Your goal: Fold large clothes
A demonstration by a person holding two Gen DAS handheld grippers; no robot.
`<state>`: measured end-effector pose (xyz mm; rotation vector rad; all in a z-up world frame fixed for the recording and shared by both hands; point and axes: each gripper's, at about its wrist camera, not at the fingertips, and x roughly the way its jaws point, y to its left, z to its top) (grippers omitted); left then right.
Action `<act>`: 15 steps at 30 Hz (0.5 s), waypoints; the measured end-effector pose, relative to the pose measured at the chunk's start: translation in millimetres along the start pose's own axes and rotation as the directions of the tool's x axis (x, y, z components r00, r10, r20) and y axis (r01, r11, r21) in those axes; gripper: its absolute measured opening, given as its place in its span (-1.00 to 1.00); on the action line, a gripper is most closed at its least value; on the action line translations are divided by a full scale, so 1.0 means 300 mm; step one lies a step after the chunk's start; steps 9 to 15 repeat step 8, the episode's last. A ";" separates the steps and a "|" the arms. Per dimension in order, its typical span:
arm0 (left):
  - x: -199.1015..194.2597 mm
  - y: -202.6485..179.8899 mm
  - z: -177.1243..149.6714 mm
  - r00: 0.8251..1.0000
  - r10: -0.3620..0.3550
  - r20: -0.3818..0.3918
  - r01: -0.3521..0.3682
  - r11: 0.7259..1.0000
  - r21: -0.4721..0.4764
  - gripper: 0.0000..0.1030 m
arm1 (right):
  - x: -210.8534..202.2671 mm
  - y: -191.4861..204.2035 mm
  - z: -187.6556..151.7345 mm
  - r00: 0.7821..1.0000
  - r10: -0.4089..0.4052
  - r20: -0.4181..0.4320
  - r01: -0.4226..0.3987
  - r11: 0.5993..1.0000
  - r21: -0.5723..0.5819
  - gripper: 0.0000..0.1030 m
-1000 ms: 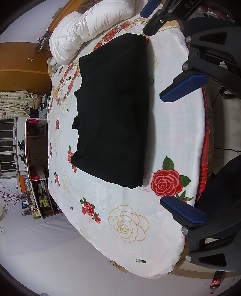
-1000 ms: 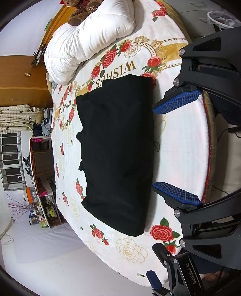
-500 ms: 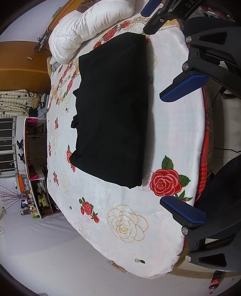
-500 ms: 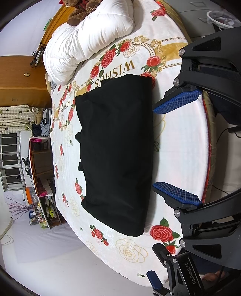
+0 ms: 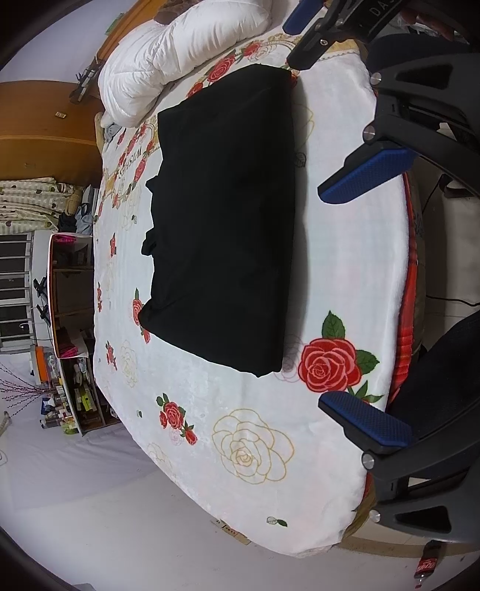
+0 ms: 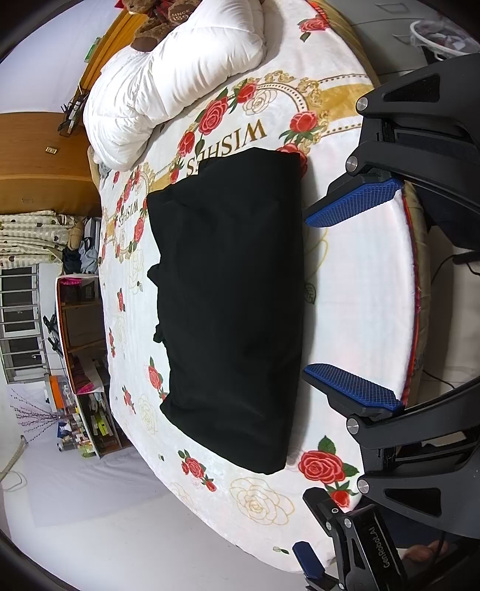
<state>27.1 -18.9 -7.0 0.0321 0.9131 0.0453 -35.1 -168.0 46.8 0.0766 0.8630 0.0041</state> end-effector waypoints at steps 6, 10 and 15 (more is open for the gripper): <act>0.011 0.002 -0.003 1.000 -0.016 -0.017 0.016 1.000 -0.020 0.99 | 0.005 -0.002 -0.004 1.000 -0.001 -0.003 0.001 1.000 0.002 0.48; 0.012 0.001 -0.003 1.000 -0.016 -0.018 0.015 1.000 -0.019 0.99 | 0.008 -0.003 -0.007 1.000 -0.001 -0.003 0.001 1.000 0.002 0.48; 0.012 0.001 -0.003 1.000 -0.016 -0.018 0.015 1.000 -0.019 0.99 | 0.008 -0.003 -0.007 1.000 -0.001 -0.003 0.001 1.000 0.002 0.48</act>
